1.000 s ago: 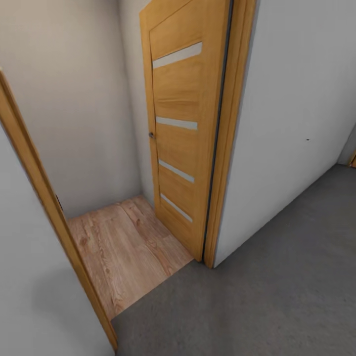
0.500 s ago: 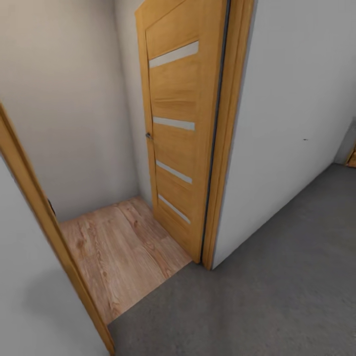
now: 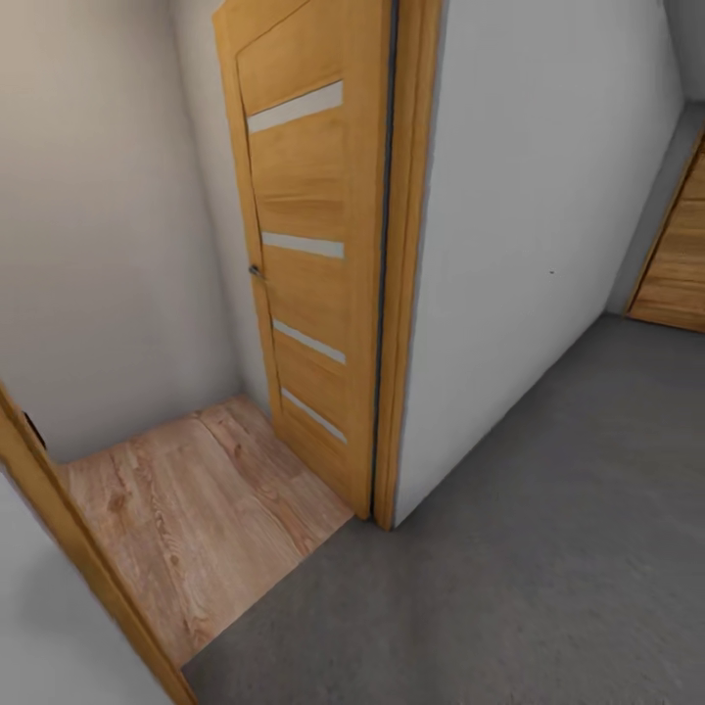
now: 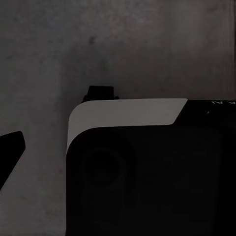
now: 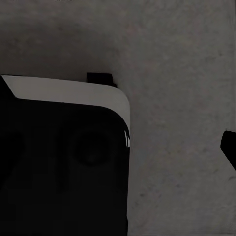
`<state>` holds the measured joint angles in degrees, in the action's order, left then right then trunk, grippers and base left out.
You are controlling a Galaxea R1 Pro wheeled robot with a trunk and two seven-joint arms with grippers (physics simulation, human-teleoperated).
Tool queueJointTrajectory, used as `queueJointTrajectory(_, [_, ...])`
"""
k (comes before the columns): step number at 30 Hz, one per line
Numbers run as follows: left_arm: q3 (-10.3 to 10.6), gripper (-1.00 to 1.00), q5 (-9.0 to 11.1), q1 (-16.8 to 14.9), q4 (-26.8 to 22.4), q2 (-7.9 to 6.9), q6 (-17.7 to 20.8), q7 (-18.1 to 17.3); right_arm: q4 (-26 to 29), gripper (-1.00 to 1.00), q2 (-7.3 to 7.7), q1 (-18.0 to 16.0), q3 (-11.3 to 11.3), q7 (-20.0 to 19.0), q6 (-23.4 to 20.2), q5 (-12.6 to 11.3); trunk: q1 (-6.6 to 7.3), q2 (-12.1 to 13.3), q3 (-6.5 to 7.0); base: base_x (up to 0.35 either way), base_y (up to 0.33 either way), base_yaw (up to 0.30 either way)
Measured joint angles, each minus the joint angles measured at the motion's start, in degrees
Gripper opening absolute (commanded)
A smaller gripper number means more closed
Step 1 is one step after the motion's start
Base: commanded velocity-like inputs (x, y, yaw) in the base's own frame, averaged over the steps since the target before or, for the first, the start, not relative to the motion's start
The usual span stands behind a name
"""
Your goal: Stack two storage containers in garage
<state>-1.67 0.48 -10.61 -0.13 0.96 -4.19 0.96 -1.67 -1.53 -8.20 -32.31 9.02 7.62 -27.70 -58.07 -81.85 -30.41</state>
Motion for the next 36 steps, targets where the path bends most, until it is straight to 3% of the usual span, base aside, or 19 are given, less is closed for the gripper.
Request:
queueJointTrajectory(7, [0.04, 1.0, 0.0, 0.0, 0.0, 0.01, 0.3, -0.05, 0.0, 1.0, 0.0, -0.04, 0.0, 0.0, -0.02, -0.01, 0.03, 0.0, 0.0, 0.216, 0.0, -0.221])
queueJointTrajectory(36, [-0.01, 1.0, 0.0, 0.01, -0.02, 0.06, 0.44, -0.05, 0.0, 1.0, -0.09, -0.03, 0.0, 0.0, -0.06, 0.45, 0.03, 0.0, 0.0, 0.322, 0.0, -0.002])
